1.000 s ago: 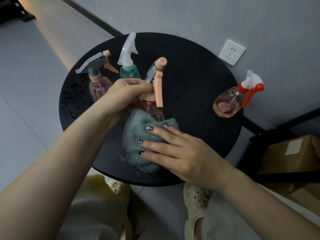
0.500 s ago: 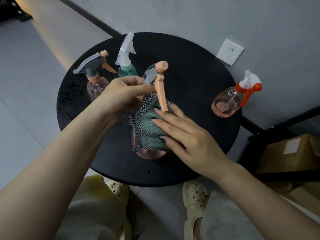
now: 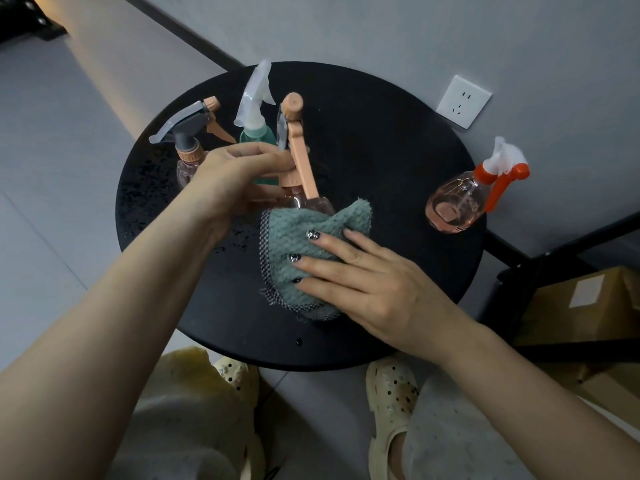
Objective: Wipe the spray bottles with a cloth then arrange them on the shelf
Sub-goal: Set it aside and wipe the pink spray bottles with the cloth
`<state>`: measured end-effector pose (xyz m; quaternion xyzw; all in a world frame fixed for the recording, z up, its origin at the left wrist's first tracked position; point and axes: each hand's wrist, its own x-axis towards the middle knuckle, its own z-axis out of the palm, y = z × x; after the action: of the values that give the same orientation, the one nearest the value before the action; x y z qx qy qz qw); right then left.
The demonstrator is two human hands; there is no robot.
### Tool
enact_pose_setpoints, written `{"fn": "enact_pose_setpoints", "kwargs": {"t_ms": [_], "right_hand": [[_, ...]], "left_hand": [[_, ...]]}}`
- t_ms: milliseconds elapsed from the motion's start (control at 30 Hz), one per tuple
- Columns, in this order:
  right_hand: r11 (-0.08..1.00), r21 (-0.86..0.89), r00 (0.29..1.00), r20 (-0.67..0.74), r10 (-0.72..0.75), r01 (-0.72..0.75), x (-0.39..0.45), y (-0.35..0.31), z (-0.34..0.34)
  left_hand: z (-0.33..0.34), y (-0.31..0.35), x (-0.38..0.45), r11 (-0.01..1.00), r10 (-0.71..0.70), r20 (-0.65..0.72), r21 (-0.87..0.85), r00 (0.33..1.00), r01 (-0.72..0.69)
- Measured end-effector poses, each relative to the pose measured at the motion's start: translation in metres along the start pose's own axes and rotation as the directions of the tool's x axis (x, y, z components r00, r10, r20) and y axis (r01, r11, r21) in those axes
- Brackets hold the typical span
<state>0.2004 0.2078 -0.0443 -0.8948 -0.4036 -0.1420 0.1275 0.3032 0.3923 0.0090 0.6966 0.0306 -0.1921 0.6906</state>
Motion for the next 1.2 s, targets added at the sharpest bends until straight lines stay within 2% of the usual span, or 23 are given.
{"fn": "enact_pose_setpoints", "kwargs": {"t_ms": [167, 267, 367, 433, 567, 600, 733, 800, 900, 967, 1033, 1133, 1200], "right_hand": [[0.982, 0.079, 0.983, -0.045, 0.176, -0.172, 0.007, 0.001, 0.0], [0.935, 0.194, 0.95, -0.036, 0.31, -0.298, 0.01, -0.002, 0.001], [0.888, 0.318, 0.934, -0.023, 0.357, -0.332, 0.01, -0.005, 0.0], [0.912, 0.291, 0.951, -0.025, 0.307, -0.287, 0.01, -0.006, -0.002], [0.997, 0.069, 1.0, -0.004, 0.027, -0.027, 0.002, -0.008, -0.004], [0.999, 0.039, 1.0, 0.016, -0.027, 0.026, 0.001, -0.008, -0.004], [0.997, 0.026, 0.997, 0.025, -0.074, 0.073, -0.001, -0.008, -0.004], [0.998, 0.054, 1.0, -0.005, -0.02, 0.02, 0.003, -0.008, -0.007], [0.968, 0.211, 0.988, -0.043, 0.147, -0.135, 0.011, -0.008, -0.009], [0.9, 0.354, 0.958, -0.033, 0.286, -0.256, 0.014, -0.006, -0.008], [0.817, 0.465, 0.923, 0.004, 0.384, -0.342, 0.016, -0.004, -0.007], [0.769, 0.52, 0.911, 0.044, 0.41, -0.371, 0.016, -0.008, -0.005], [0.816, 0.471, 0.931, 0.032, 0.364, -0.335, 0.014, -0.01, -0.006]], "left_hand": [[0.005, -0.004, 0.001, 0.998, -0.013, 0.044, 0.069, 0.999, 0.01], [0.007, -0.008, 0.003, 0.997, -0.02, 0.045, 0.069, 0.999, 0.016], [0.009, -0.009, 0.002, 0.999, -0.025, 0.04, 0.047, 0.999, 0.023], [0.008, -0.009, 0.004, 0.999, -0.045, 0.011, 0.022, 0.999, 0.045], [0.001, -0.006, 0.008, 0.985, -0.107, 0.01, -0.132, 0.994, 0.107], [-0.001, -0.005, 0.008, 0.987, -0.113, -0.007, -0.119, 0.994, 0.111], [0.003, -0.004, 0.007, 0.995, -0.083, -0.024, -0.063, 0.996, 0.082], [0.005, -0.004, 0.008, 0.989, -0.097, 0.002, -0.112, 0.995, 0.096], [0.007, -0.008, 0.009, 0.982, -0.081, 0.09, -0.163, 0.993, 0.095], [0.008, -0.012, 0.009, 0.987, -0.063, 0.168, -0.135, 0.984, 0.086], [0.01, -0.015, 0.01, 0.988, -0.07, 0.178, -0.125, 0.981, 0.093], [0.01, -0.015, 0.009, 0.986, -0.08, 0.153, -0.136, 0.985, 0.101], [0.008, -0.014, 0.008, 0.99, -0.073, 0.12, -0.115, 0.99, 0.086]]}}
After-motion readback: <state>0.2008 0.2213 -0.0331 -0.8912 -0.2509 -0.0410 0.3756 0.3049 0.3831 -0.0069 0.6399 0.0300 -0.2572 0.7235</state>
